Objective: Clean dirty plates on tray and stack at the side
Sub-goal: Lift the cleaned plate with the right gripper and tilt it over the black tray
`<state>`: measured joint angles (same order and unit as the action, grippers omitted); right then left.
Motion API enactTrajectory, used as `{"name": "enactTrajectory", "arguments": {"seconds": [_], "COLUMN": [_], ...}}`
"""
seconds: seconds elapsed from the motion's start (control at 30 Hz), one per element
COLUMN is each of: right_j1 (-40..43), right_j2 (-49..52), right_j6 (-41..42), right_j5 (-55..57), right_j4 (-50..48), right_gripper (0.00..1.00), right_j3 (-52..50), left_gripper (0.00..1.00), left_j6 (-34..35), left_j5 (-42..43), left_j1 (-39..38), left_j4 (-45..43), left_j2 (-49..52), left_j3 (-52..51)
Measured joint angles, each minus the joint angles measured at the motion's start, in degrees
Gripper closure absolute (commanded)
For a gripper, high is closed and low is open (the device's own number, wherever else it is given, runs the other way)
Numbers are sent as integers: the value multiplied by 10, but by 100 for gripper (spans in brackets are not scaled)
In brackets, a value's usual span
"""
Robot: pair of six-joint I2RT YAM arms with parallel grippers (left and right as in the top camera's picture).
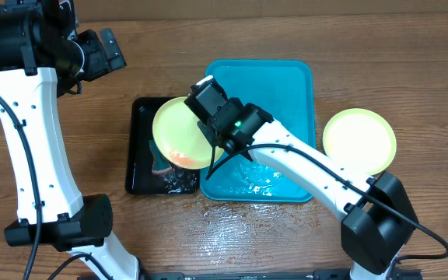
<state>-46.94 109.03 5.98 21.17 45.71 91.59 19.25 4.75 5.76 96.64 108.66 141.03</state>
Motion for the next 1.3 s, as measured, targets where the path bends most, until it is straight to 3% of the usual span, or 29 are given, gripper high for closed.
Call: {"name": "enactTrajectory", "arguments": {"seconds": [0.8,1.3], "right_j1": [-177,-192], "right_j2": [-13,-13], "right_j6": [-2,-3], "right_j5": [399,464], "right_j4": [-3,-2], "right_gripper": [96,96], "right_j3": [1,1], "left_gripper": [0,0], "left_j6": [0,0], "left_j5": [0,0], "left_j1": [0,0], "left_j4": [0,0], "left_j2": [0,0], "left_j3": [0,0]}}
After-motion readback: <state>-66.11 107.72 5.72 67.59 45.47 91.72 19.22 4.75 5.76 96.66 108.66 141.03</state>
